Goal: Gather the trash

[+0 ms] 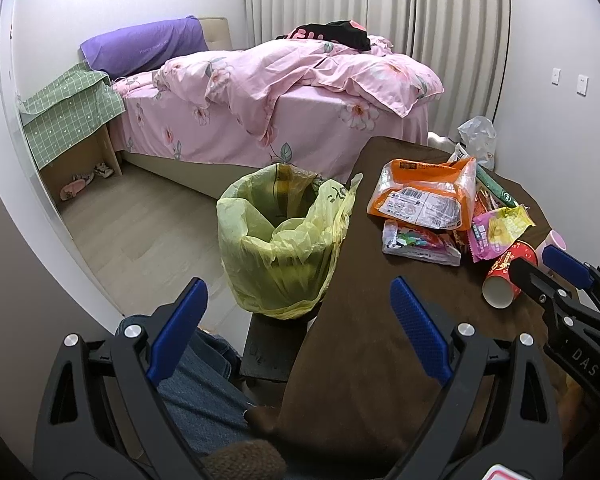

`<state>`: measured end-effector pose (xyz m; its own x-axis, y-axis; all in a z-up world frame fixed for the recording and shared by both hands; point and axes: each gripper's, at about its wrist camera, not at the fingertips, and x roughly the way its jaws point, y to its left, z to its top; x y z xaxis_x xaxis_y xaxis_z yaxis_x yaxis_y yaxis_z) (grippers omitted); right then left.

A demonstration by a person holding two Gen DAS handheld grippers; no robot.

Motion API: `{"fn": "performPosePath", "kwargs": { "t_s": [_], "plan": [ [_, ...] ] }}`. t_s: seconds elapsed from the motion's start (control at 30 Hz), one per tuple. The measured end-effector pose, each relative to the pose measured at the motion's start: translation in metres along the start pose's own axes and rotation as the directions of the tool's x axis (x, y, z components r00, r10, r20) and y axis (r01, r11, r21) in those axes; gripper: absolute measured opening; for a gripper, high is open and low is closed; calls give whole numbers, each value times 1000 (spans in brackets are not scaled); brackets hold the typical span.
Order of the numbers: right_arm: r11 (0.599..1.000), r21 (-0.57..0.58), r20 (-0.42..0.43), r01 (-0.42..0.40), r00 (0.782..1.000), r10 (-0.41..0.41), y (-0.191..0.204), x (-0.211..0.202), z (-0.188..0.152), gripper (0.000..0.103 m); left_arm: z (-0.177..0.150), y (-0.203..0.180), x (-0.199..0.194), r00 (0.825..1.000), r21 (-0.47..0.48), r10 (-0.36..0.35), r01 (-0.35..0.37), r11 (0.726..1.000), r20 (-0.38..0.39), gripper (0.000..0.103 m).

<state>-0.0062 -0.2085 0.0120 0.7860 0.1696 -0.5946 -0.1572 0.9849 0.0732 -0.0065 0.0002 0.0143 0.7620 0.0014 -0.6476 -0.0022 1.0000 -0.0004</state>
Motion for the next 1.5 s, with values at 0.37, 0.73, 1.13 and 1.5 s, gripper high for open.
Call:
{"fn": "performPosePath", "kwargs": {
  "t_s": [0.37,0.73,1.13,1.5],
  "plan": [
    [1000,3,2,-2,1000,2,0,-1,-1,60,0,3,-2,1000,-7,4,-4,1000,-1,88],
    [1000,3,0,-3,1000,3,-1,0,-2,60,-2,5,-1,1000,-13,6,-6,1000,-3,88],
    [1000,4,1,-4,1000,4,-1,0,-2,60,-2,6,-1,1000,-11,5,-5,1000,-3,88],
    [1000,5,0,-4,1000,4,-1,1,-2,60,-2,6,0,1000,-12,5,-5,1000,-3,88]
  ]
}}
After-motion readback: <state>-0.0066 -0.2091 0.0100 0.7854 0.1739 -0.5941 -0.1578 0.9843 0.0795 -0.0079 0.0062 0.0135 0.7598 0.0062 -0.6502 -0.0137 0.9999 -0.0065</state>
